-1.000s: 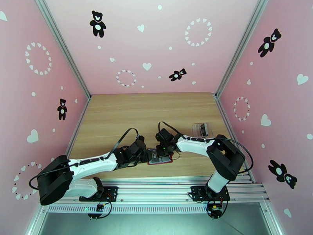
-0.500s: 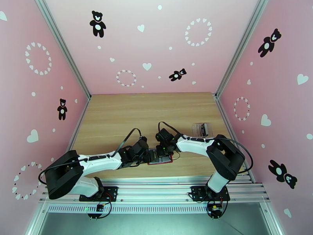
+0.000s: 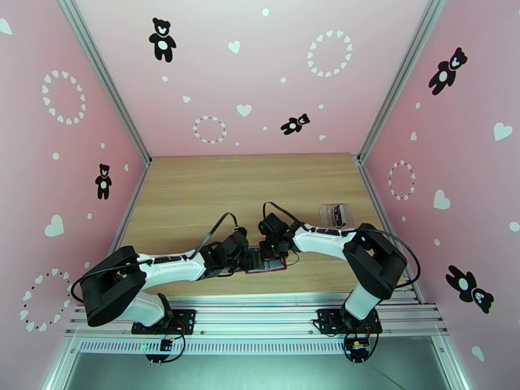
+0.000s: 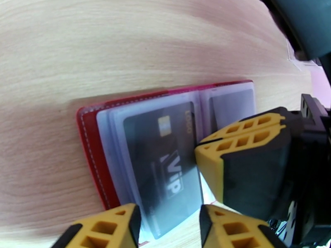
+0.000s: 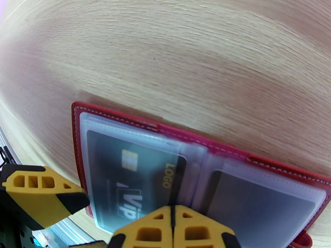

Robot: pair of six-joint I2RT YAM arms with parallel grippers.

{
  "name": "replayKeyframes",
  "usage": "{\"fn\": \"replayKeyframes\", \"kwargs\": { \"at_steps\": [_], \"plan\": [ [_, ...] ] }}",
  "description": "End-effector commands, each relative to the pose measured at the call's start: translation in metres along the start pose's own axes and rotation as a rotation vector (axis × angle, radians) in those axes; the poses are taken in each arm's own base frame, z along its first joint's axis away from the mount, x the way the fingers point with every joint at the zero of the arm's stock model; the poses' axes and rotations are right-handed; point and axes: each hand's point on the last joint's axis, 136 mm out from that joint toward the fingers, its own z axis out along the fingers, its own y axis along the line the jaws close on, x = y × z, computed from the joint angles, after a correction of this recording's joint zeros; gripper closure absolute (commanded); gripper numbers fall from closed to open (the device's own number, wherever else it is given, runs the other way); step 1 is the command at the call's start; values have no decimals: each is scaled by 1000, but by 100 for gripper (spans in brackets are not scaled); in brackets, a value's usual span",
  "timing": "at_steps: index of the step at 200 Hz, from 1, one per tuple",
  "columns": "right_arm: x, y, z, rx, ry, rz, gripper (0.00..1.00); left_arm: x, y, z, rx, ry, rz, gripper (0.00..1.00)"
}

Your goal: Put the credit cards into the card holder

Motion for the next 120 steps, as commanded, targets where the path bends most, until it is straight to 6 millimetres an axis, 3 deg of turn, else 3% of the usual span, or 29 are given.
{"fn": "replayKeyframes", "kwargs": {
  "at_steps": [1,120],
  "plan": [
    [15,-21,13,85,52,3,94,-3,-9,0,22,1,-7,56],
    [14,-20,11,88,52,-3,94,-3,-4,2,-34,3,8,57]
  ]
}}
